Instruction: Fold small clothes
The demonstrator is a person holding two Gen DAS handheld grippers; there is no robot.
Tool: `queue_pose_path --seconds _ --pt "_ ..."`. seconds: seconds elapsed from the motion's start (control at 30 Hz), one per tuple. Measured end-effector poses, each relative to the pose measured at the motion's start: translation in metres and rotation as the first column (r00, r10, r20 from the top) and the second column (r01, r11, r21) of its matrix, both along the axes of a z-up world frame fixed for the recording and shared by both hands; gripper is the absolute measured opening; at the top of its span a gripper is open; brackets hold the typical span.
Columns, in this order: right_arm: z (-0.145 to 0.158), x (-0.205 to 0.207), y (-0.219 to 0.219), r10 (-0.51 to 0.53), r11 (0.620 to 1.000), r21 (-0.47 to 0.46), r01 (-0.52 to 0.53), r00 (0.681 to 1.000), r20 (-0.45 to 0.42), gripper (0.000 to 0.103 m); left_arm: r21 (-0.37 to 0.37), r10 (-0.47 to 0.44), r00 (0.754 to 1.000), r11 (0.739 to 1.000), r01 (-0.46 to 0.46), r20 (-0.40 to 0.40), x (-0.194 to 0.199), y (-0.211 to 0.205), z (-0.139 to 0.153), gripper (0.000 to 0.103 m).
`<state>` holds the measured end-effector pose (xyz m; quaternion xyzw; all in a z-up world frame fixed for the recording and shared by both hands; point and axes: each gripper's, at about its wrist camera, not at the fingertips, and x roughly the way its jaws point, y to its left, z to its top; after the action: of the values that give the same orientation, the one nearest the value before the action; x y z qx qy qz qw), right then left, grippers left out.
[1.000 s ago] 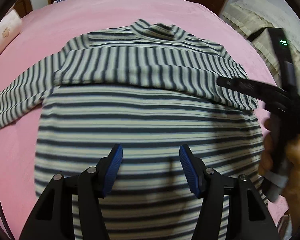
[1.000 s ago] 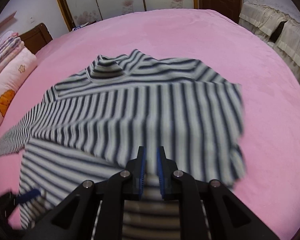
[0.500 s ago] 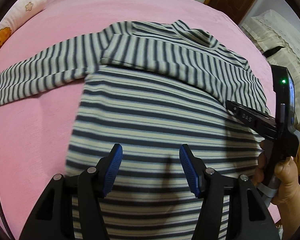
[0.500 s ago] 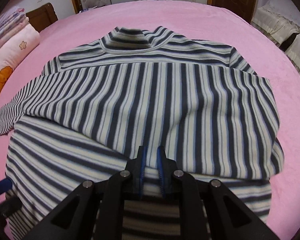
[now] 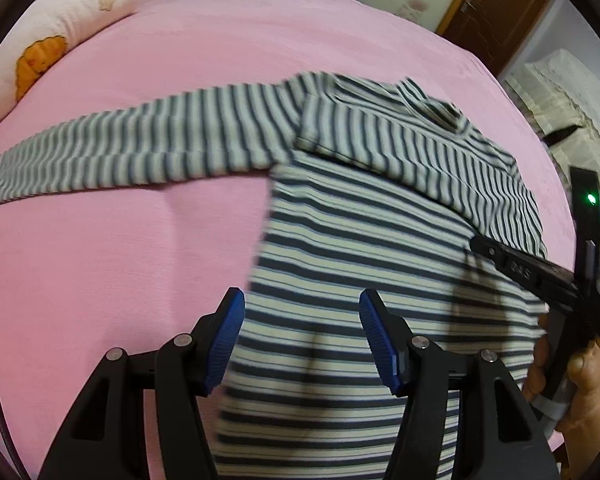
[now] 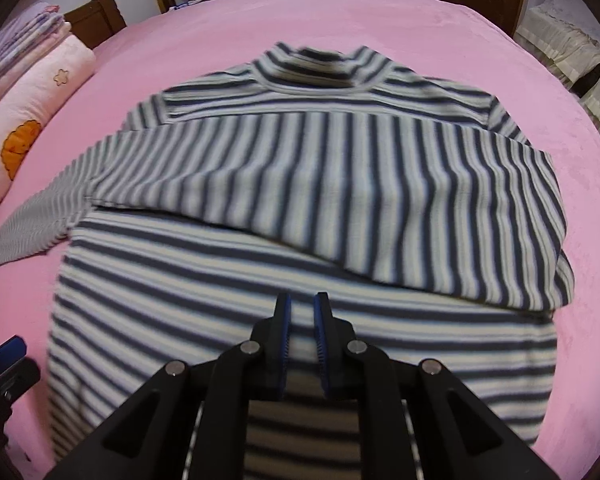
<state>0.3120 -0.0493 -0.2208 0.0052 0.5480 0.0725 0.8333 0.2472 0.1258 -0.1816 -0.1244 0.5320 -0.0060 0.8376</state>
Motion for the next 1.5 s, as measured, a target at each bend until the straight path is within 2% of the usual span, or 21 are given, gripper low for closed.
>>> queue_pose_path --seconds 0.2,0.4,0.6,0.73,0.8,0.9,1.03,1.13,1.23,1.33,1.5 --pt "0.036 -0.009 0.046 0.048 0.998 0.046 -0.049 0.998 0.027 0.012 0.033 0.084 0.995 0.996 -0.086 0.055 -0.004 0.055 0.027 0.058" --pt "0.073 -0.007 0.099 0.083 0.989 0.117 -0.089 0.995 0.052 0.012 0.039 0.191 0.975 0.98 -0.197 0.113 -0.006 0.111 0.053 0.059" --pt "0.1 -0.001 0.15 0.173 0.978 0.107 -0.179 0.983 0.067 0.012 -0.009 0.314 0.929 0.948 -0.318 0.195 -0.016 0.158 0.07 0.061" --pt "0.116 0.0 0.178 0.233 0.967 0.084 -0.24 0.968 0.088 0.012 -0.075 0.407 0.893 0.913 -0.4 0.194 -0.028 0.187 0.069 0.062" --pt "0.123 0.0 0.189 0.257 0.961 0.077 -0.264 0.962 0.096 0.012 -0.068 0.427 0.883 0.904 -0.422 0.196 -0.033 0.198 0.069 0.062" --pt "0.129 0.003 0.205 0.28 0.954 0.083 -0.289 0.954 0.106 0.012 -0.04 0.43 0.882 0.901 -0.431 0.193 -0.036 0.213 0.066 0.062" --pt "0.126 0.009 0.226 0.292 0.949 0.09 -0.303 0.949 0.121 0.012 -0.074 0.441 0.882 0.898 -0.434 0.168 -0.036 0.248 0.054 0.062" --pt "0.118 0.015 0.241 0.28 0.948 0.124 -0.292 0.954 0.11 0.012 -0.113 0.466 0.866 0.885 -0.453 0.182 -0.039 0.284 0.044 0.062" --pt "0.108 0.02 0.256 0.269 0.946 0.161 -0.281 0.958 0.095 0.012 -0.159 0.5 0.851 0.864 -0.478 0.158 -0.037 0.33 0.029 0.062" --pt "0.099 0.023 0.272 0.274 0.941 0.179 -0.286 0.958 0.089 0.012 -0.173 0.526 0.837 0.848 -0.501 0.15 -0.03 0.368 0.015 0.062" --pt "0.087 0.022 0.298 0.298 0.935 0.176 -0.309 0.951 0.086 0.012 -0.207 0.538 0.837 0.834 -0.511 0.101 -0.01 0.427 -0.021 0.062"
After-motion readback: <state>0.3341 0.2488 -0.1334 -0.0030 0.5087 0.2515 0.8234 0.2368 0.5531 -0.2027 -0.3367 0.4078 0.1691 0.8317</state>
